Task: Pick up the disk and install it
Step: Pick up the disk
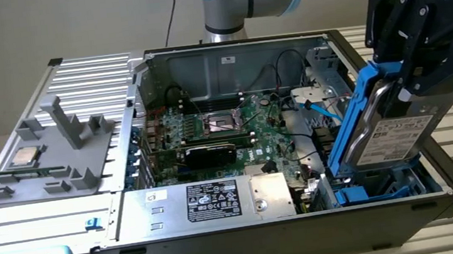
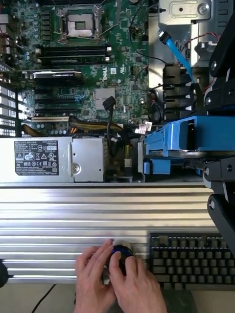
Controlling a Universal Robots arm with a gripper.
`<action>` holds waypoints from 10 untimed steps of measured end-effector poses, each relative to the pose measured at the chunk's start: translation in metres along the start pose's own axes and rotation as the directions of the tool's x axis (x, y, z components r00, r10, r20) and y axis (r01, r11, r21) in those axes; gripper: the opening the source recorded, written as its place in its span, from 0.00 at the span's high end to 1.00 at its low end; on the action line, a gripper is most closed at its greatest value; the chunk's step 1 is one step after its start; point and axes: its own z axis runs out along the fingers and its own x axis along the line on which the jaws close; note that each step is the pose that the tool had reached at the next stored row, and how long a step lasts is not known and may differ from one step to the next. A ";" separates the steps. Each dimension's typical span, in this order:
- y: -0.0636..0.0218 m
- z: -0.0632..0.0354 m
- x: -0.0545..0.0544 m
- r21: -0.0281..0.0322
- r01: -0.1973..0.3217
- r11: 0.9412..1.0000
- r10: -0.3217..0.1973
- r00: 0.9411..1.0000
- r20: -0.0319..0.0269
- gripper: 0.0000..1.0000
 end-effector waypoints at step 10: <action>0.0003 0.0034 0.001 0.002 0.003 1.000 -0.003 1.000 0.002 0.63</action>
